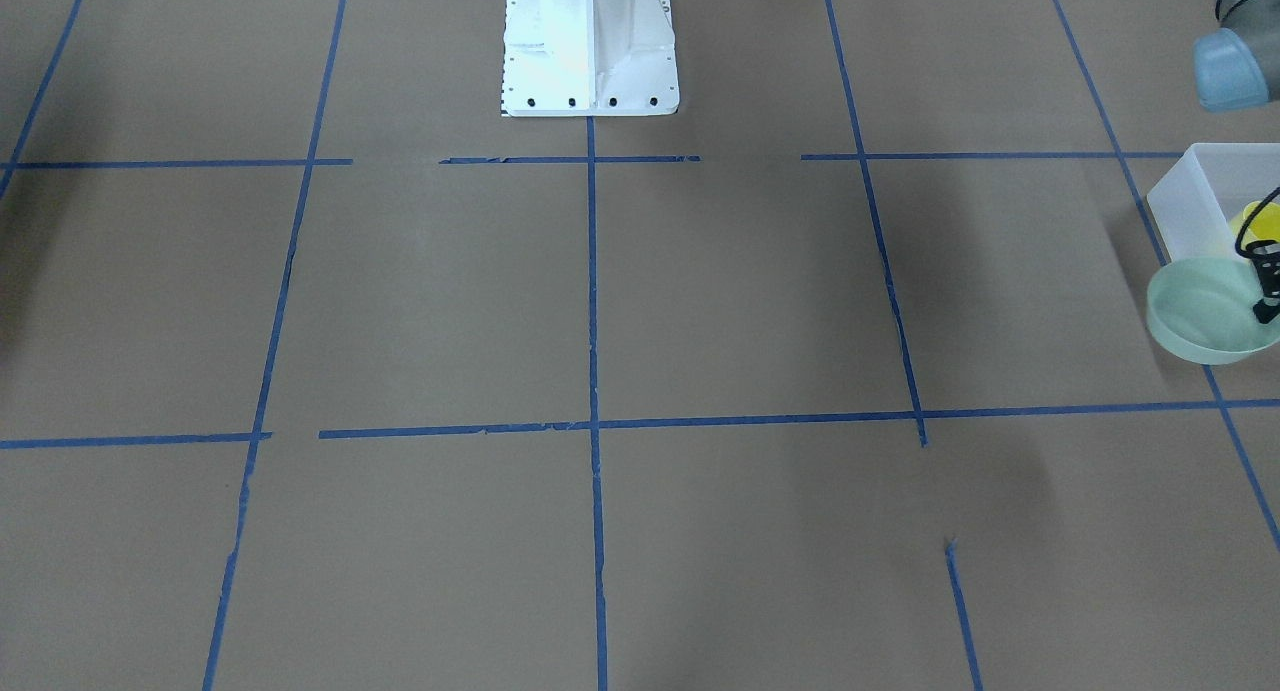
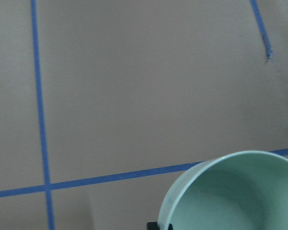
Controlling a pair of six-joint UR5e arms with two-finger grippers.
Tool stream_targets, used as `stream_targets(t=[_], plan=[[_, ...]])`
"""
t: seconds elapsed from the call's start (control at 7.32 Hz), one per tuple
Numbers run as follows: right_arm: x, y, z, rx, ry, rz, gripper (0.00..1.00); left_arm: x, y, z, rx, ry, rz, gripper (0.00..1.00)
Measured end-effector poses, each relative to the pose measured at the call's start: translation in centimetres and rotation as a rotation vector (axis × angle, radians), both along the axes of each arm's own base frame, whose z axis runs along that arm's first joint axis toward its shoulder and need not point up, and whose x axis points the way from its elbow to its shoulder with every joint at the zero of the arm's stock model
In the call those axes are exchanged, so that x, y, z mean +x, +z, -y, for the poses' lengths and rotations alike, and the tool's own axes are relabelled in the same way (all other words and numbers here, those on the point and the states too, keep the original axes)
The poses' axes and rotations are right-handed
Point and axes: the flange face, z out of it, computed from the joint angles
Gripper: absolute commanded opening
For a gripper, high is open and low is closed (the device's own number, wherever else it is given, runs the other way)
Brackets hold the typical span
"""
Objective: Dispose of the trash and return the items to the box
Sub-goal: 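Lift the pale green bowl and carry it off the table with the left gripper, then lower the pale green bowl into the clear bin and release it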
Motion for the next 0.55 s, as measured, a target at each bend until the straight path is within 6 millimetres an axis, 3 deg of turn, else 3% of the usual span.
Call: stream_targets(t=[0.27, 0.55], plan=[[0.1, -0.7, 0.7, 0.007, 0.002, 0.002, 1.00, -4.5, 4.1, -0.3, 0.003, 0.026, 0.031, 0.00], [0.7, -1.9, 2.0, -0.002, 0.013, 0.003, 1.00, -7.6, 8.0, -1.0, -0.005, 0.055, 0.055, 0.00]])
